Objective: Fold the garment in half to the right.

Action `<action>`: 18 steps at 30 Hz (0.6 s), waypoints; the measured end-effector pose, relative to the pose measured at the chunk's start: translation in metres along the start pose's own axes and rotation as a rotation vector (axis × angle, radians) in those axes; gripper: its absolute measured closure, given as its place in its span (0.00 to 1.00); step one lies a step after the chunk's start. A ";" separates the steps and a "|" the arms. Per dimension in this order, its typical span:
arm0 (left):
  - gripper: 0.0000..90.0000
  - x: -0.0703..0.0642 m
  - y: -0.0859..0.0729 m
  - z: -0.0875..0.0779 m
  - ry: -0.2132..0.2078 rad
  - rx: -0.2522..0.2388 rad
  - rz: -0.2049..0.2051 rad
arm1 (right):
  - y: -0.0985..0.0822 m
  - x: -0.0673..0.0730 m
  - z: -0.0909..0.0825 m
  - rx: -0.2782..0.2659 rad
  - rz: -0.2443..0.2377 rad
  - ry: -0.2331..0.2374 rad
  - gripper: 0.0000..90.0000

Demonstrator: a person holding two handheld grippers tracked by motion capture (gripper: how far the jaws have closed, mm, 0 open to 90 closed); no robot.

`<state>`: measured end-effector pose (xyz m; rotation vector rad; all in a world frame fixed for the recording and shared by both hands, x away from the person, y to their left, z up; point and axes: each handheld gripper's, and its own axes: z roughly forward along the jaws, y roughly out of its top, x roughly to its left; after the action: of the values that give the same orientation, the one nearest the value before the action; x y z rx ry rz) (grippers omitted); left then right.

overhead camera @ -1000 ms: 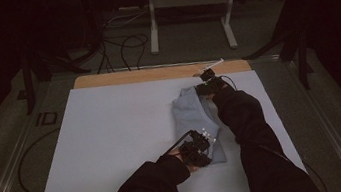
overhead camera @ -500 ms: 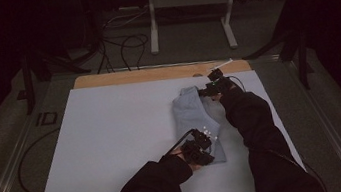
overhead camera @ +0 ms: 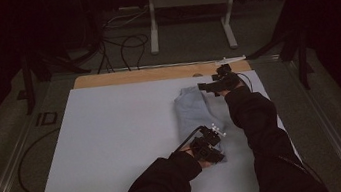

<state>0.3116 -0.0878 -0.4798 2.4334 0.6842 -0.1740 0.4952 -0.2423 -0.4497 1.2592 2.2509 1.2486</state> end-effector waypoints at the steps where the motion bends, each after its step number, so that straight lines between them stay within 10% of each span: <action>1: 0.87 0.000 0.000 0.000 0.000 0.000 0.000 | 0.000 0.000 0.000 0.000 0.000 0.000 0.17; 18: 0.59 -0.002 0.000 0.004 -0.022 -0.019 0.031 | -0.001 0.015 -0.016 -0.046 -0.031 0.050 0.11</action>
<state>0.3094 -0.0908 -0.4823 2.4188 0.6348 -0.1806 0.4767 -0.2394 -0.4386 1.1857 2.2542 1.3270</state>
